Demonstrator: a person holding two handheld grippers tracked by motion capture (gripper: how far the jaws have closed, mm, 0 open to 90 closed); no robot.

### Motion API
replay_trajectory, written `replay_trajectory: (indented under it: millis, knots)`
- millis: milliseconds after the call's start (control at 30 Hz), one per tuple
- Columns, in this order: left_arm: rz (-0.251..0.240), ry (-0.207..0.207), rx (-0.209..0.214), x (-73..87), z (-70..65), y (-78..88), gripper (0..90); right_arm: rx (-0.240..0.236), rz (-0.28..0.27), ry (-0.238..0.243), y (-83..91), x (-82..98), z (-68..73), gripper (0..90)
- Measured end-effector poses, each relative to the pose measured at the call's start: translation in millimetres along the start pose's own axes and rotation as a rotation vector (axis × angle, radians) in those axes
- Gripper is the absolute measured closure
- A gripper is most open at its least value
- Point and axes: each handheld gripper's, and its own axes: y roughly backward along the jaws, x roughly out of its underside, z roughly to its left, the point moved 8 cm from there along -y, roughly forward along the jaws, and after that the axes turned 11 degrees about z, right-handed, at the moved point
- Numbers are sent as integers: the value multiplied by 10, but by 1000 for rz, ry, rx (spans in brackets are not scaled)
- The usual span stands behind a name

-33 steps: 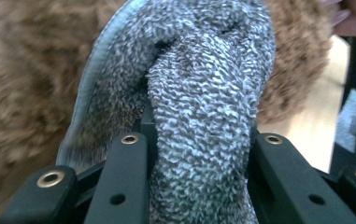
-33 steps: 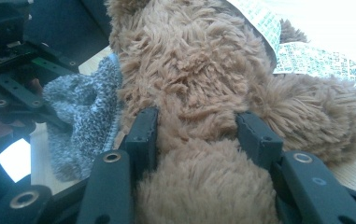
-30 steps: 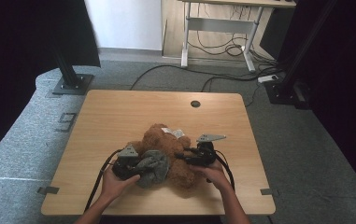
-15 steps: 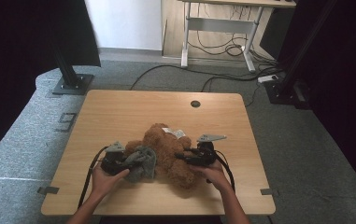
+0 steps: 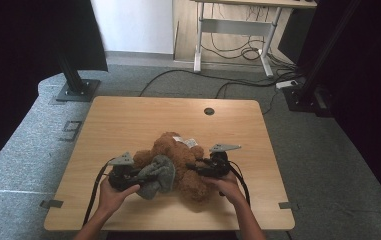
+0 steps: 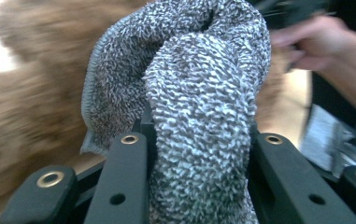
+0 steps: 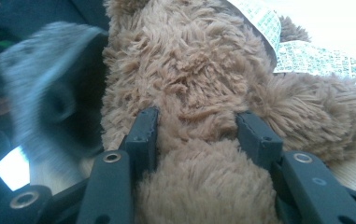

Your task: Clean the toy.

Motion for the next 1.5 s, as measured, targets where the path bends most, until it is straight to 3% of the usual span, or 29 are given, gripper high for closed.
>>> replay_trajectory:
  millis: [167,500,1233,1433,1500]
  knots:
    - [32,-61,41,-94,-278,-213,668,5,-5,-10,-27,-15,10,539]
    - [101,-77,43,-104,-383,-603,668,10,-7,-12,-37,-14,29,536]
    - [105,-25,-22,-24,-160,-531,670,25,-42,-21,-6,31,63,535]
    - [77,16,-60,-30,-58,-345,669,29,-37,-42,-35,22,99,535]
    - [63,21,-54,-43,-56,-280,668,28,-28,-44,-42,16,121,531]
